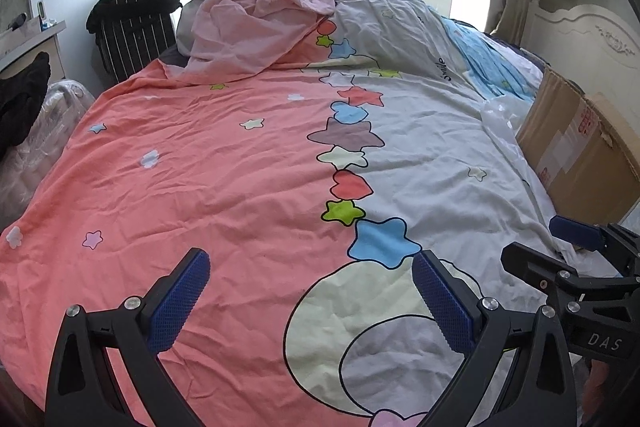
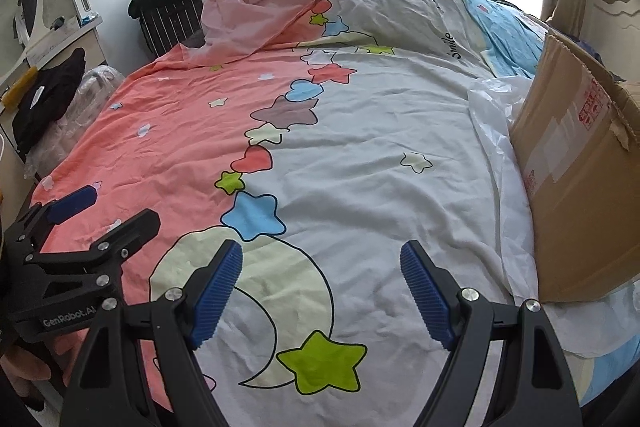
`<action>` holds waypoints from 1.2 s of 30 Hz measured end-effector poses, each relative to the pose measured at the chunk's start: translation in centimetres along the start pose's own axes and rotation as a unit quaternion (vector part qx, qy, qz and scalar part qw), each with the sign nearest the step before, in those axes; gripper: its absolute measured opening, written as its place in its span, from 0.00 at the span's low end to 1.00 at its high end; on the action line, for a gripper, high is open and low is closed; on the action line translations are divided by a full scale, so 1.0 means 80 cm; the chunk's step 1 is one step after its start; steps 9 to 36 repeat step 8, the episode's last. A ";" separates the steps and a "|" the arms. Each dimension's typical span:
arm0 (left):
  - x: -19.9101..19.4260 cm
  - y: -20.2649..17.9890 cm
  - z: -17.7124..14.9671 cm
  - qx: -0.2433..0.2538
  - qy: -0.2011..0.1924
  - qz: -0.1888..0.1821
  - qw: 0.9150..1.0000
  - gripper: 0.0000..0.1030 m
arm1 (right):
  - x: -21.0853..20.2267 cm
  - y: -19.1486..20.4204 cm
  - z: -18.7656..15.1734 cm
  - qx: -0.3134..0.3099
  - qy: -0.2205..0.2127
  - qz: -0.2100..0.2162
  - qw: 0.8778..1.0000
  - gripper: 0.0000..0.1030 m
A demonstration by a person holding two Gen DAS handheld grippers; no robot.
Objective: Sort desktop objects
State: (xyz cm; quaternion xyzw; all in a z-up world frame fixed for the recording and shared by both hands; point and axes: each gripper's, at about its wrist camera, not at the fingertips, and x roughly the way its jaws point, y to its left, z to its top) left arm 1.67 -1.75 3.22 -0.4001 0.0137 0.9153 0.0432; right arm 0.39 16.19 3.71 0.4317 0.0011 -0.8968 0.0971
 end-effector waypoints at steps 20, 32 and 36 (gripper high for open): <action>-0.003 -0.003 -0.002 0.004 -0.005 -0.002 1.000 1.00 | 0.002 0.002 -0.002 -0.003 0.001 0.002 1.000 0.76; -0.003 -0.003 -0.002 0.004 -0.005 -0.002 1.000 1.00 | 0.002 0.002 -0.002 -0.003 0.001 0.002 1.000 0.76; -0.003 -0.003 -0.002 0.004 -0.005 -0.002 1.000 1.00 | 0.002 0.002 -0.002 -0.003 0.001 0.002 1.000 0.76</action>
